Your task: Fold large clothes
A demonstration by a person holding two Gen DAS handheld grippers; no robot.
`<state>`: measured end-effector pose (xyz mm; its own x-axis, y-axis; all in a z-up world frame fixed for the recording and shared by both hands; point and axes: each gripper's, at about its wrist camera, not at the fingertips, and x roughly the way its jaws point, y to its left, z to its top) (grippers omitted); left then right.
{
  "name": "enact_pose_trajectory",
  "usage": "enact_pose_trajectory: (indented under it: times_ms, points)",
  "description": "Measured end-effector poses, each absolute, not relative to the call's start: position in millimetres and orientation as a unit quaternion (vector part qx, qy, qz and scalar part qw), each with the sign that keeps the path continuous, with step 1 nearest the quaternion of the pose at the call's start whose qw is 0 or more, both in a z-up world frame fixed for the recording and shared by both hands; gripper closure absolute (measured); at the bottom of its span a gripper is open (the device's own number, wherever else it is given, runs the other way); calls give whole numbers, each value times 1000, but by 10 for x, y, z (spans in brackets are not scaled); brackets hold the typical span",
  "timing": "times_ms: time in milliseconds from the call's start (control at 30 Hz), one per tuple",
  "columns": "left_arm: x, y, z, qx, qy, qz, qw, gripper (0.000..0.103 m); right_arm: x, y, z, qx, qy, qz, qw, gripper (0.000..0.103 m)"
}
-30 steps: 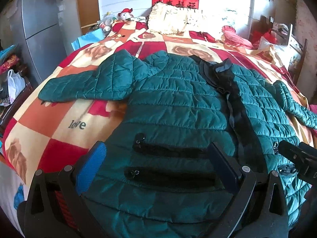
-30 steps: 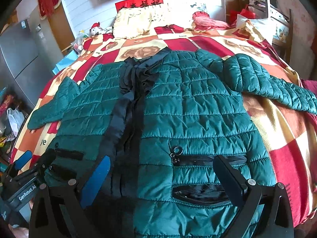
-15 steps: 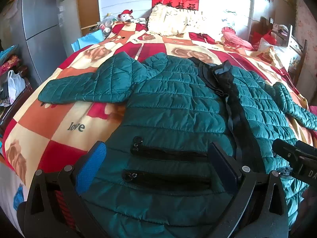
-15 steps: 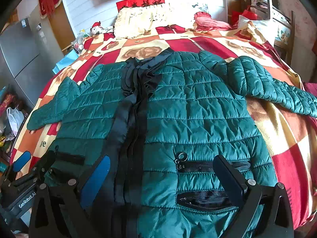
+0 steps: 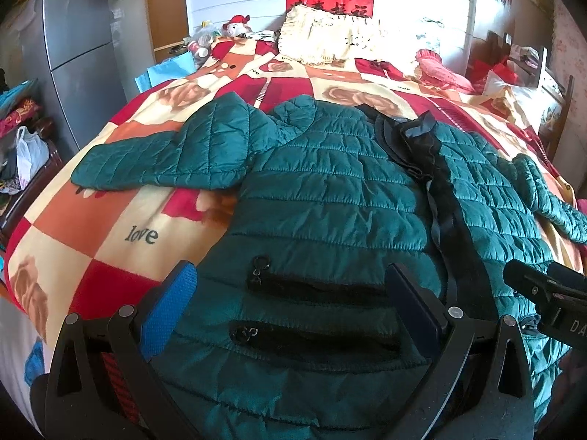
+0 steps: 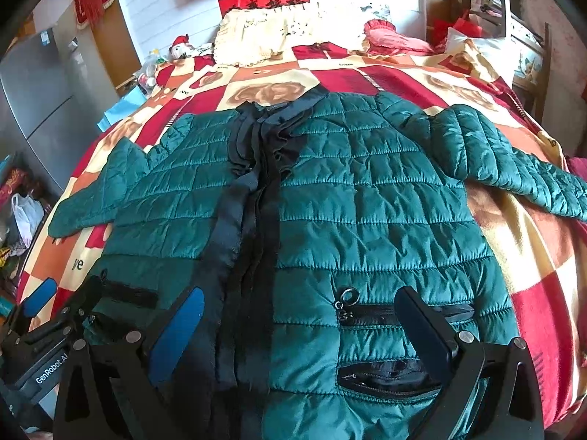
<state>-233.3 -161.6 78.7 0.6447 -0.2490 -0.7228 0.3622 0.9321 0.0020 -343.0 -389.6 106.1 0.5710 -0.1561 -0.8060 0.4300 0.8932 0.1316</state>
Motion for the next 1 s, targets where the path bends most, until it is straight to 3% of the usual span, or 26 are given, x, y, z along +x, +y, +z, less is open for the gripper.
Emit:
enact_pose_trajectory:
  times_ms: [1000]
  points:
    - [-2026, -1644, 832, 63, 388, -154, 907, 0, -3074, -3879, 1088, 166, 439, -152, 870, 0]
